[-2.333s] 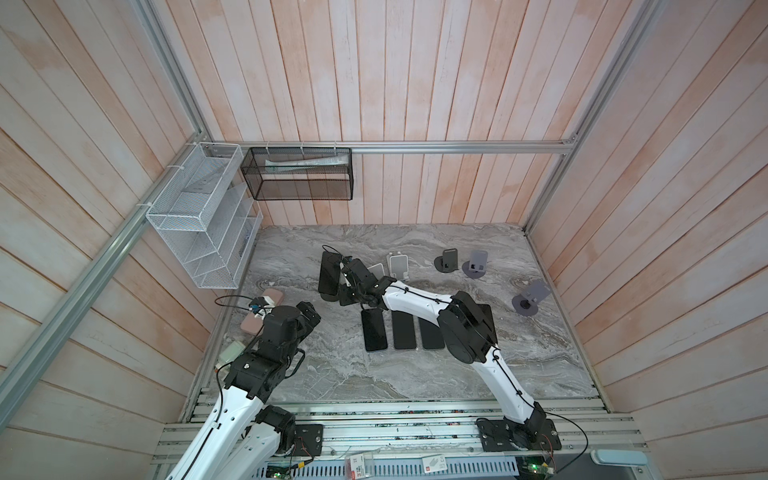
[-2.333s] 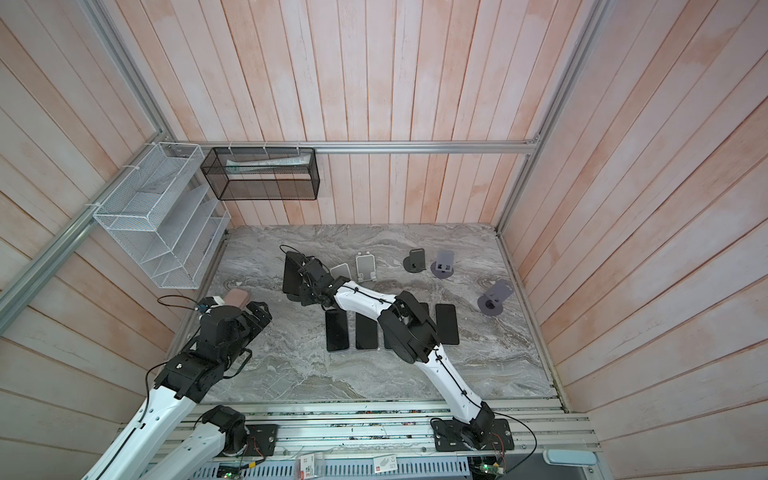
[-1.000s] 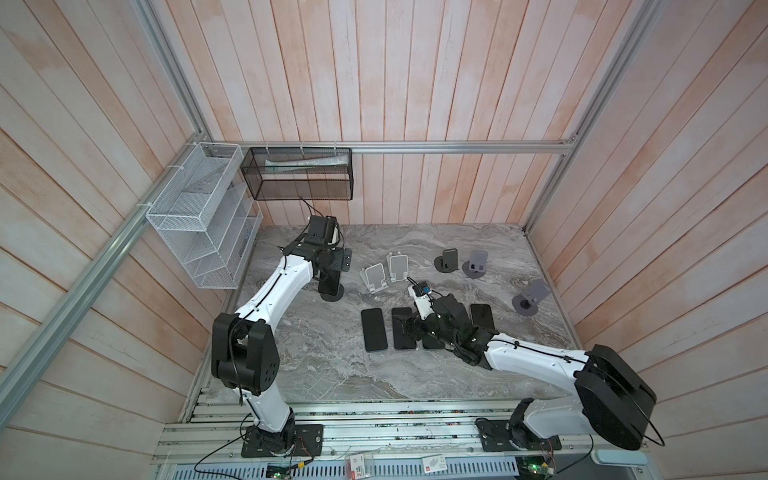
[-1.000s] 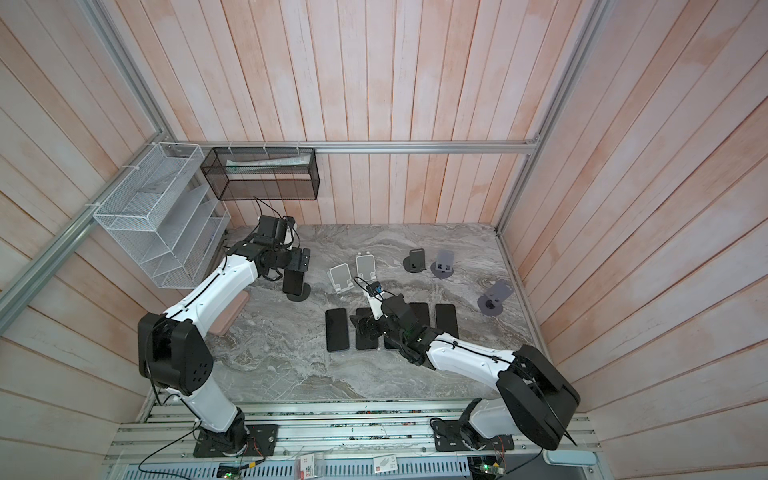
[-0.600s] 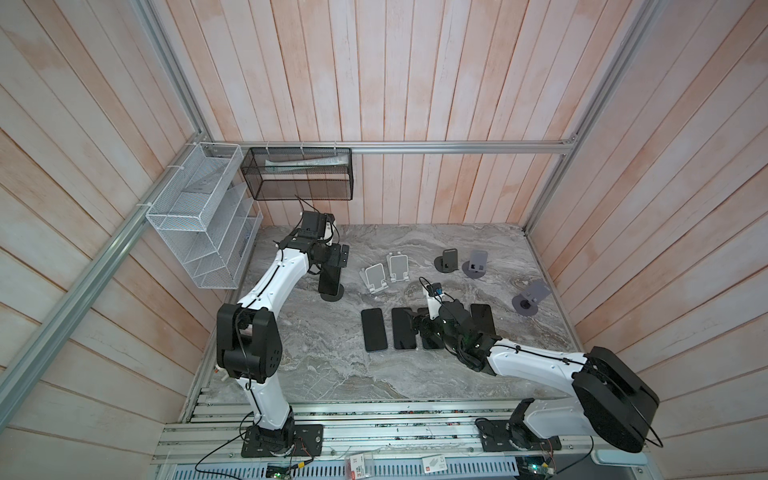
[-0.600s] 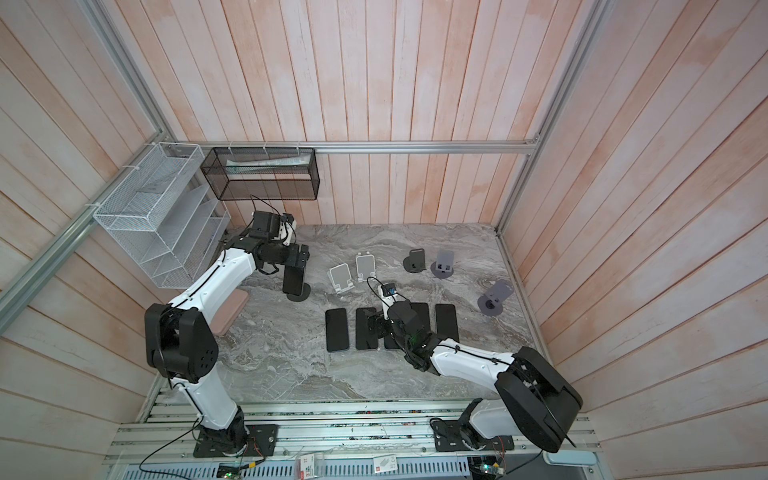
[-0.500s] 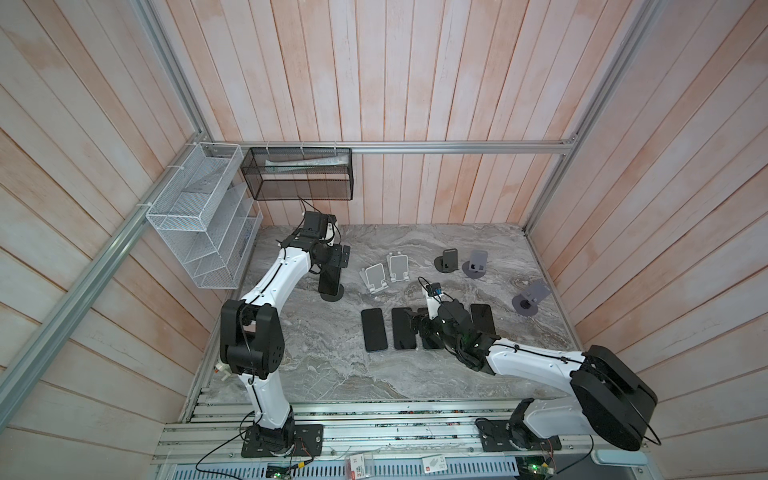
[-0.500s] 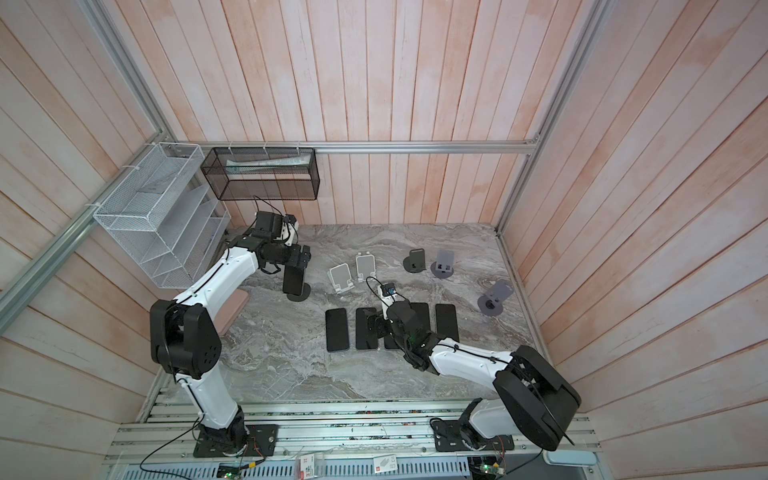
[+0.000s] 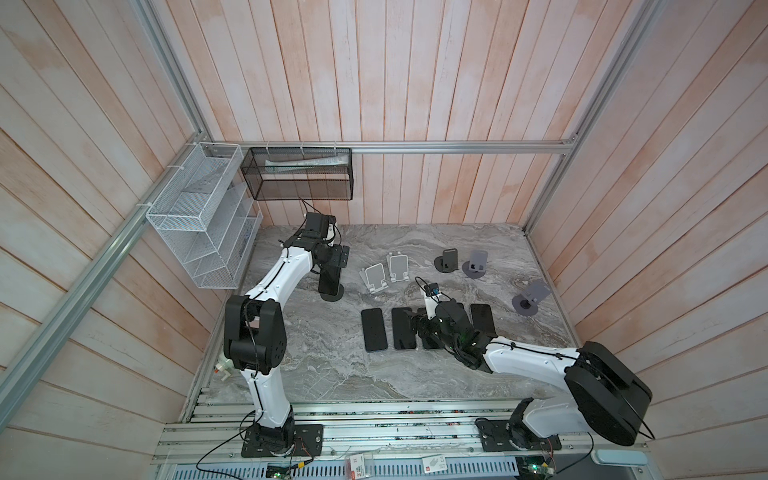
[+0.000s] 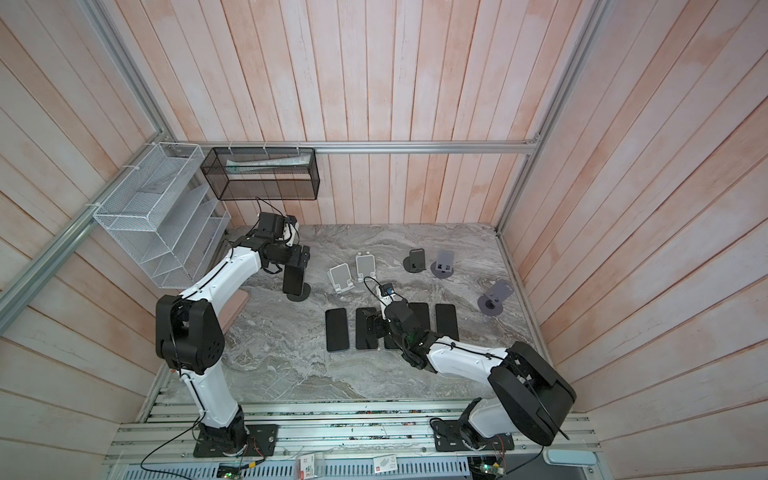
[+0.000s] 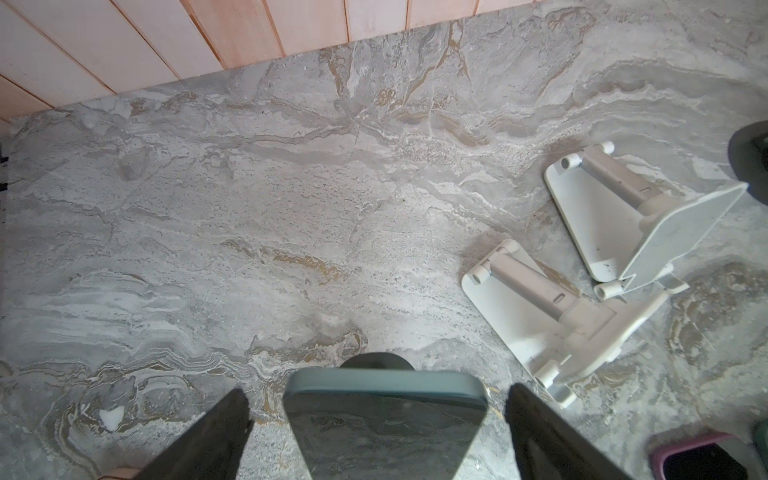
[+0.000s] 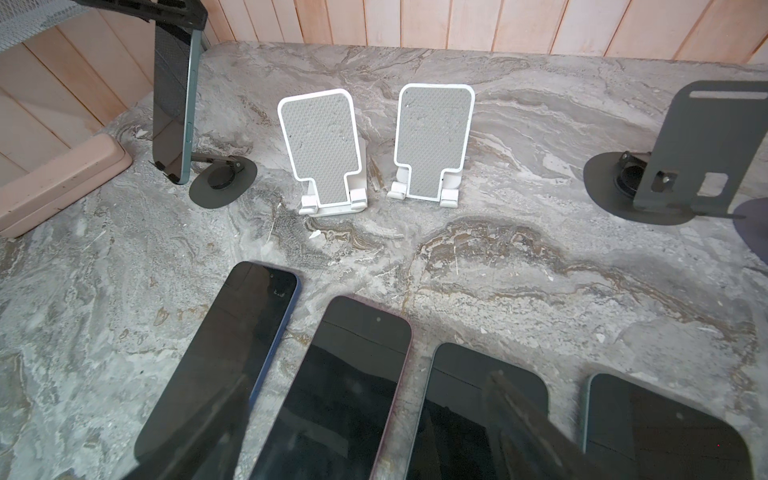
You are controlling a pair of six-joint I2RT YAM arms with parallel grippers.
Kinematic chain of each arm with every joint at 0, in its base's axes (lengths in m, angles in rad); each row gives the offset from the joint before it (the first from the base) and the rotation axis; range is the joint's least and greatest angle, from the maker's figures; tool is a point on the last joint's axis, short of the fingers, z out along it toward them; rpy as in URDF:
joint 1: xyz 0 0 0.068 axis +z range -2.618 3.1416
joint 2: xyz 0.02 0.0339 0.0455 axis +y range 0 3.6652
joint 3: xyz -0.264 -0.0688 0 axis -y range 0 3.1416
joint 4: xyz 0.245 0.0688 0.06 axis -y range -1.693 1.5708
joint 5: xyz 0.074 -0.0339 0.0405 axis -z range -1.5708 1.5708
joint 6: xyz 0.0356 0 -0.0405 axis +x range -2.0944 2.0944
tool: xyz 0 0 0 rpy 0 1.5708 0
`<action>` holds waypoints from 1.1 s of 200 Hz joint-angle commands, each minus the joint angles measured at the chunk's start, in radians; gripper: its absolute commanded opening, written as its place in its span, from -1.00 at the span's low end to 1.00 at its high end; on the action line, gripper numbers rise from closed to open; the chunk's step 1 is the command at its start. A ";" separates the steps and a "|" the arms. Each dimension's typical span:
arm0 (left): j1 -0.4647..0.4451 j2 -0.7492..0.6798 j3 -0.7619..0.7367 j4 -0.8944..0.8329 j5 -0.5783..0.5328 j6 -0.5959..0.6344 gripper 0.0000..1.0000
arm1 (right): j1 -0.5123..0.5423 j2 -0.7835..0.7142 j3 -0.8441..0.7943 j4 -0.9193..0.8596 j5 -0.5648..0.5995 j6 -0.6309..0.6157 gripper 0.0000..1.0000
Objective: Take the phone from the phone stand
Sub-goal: 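Close the left gripper on the green-edged phone's top edge and lift it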
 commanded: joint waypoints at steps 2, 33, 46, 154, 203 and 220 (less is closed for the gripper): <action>0.008 0.015 -0.019 0.037 -0.016 -0.008 0.93 | -0.003 0.019 0.034 -0.022 0.029 0.012 0.76; 0.011 0.025 -0.031 0.045 0.017 -0.004 0.89 | -0.003 0.033 0.049 -0.049 0.049 0.006 0.76; 0.016 0.027 -0.036 0.051 0.027 -0.005 0.87 | -0.003 0.034 0.052 -0.051 0.042 0.007 0.76; 0.030 0.045 -0.039 0.082 0.051 -0.045 0.77 | -0.003 0.046 0.057 -0.055 0.028 0.015 0.69; 0.013 0.020 -0.073 0.091 -0.051 -0.112 0.77 | -0.003 0.051 0.061 -0.056 0.026 0.017 0.69; 0.002 0.017 -0.076 0.092 -0.077 -0.146 0.77 | -0.003 0.051 0.061 -0.058 0.024 0.016 0.68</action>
